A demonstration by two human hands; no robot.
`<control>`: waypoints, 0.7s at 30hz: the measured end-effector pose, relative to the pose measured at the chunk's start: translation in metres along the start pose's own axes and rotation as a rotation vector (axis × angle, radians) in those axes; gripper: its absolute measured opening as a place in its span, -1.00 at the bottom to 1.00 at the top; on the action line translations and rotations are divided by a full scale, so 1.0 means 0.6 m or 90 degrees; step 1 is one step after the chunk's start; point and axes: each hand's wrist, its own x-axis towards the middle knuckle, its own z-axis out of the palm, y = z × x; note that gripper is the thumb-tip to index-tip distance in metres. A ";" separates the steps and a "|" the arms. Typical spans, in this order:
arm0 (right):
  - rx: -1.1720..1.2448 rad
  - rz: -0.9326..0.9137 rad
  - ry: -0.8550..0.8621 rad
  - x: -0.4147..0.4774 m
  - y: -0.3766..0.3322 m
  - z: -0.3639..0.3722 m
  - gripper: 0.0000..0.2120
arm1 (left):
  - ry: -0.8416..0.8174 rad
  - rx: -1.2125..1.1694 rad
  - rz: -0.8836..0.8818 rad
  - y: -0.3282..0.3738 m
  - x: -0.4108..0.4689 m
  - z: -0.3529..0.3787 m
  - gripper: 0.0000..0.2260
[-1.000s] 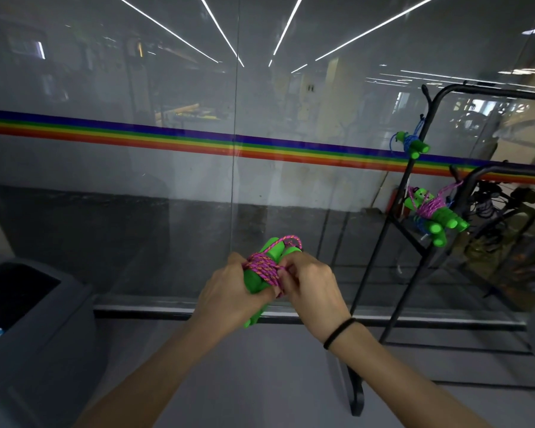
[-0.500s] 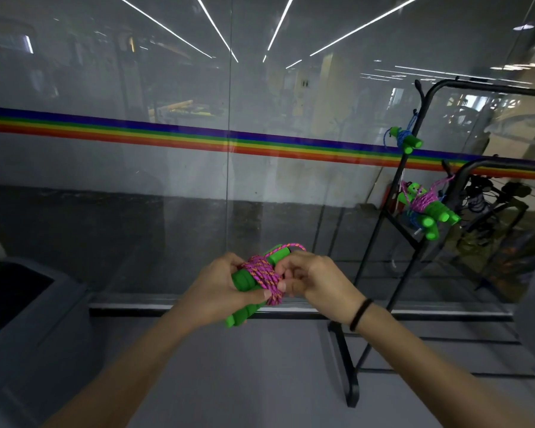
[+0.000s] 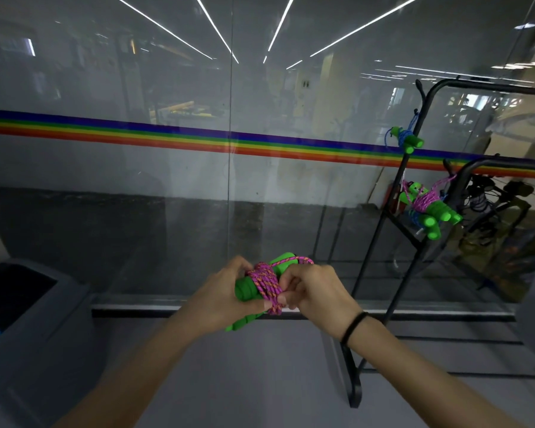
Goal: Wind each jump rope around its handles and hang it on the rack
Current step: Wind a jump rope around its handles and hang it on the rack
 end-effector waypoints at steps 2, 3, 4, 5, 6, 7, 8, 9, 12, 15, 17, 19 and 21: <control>0.061 0.040 0.008 -0.002 0.003 0.005 -0.87 | -0.010 0.042 -0.017 0.001 -0.003 0.000 -0.48; 0.083 0.054 0.024 -0.004 0.005 0.008 -0.90 | -0.003 0.062 -0.023 0.001 -0.005 0.002 -0.44; 0.103 0.065 0.050 -0.005 0.007 0.013 -0.91 | 0.021 0.075 -0.024 0.003 -0.007 0.005 -0.41; 0.129 0.075 0.085 -0.007 0.008 0.018 -0.91 | 0.058 0.084 -0.022 0.007 -0.009 0.009 -0.40; 0.163 0.085 0.124 -0.008 0.009 0.023 -0.91 | 0.099 0.090 -0.017 0.012 -0.012 0.013 -0.40; 0.203 0.095 0.163 -0.010 0.008 0.028 -0.91 | 0.141 0.095 -0.011 0.018 -0.015 0.017 -0.41; 0.241 0.103 0.197 -0.013 0.007 0.034 -0.86 | 0.179 0.099 -0.004 0.024 -0.019 0.021 -0.42; 0.277 0.106 0.224 -0.014 0.008 0.040 -0.80 | 0.210 0.105 0.003 0.030 -0.022 0.024 -0.43; 0.393 0.112 0.245 -0.017 0.011 0.050 -0.76 | 0.258 0.127 0.026 0.042 -0.030 0.027 -0.45; 0.532 0.120 0.222 -0.021 0.006 0.048 -0.81 | 0.281 0.131 0.047 0.048 -0.037 0.029 -0.45; 0.572 0.123 0.196 -0.024 0.005 0.044 -0.85 | 0.287 0.129 0.060 0.049 -0.040 0.030 -0.46; 0.577 0.129 0.174 -0.026 0.009 0.041 -0.85 | 0.283 0.128 0.072 0.048 -0.041 0.033 -0.46; 0.531 0.129 0.161 -0.026 0.017 0.042 -0.83 | 0.276 0.125 0.078 0.046 -0.041 0.037 -0.47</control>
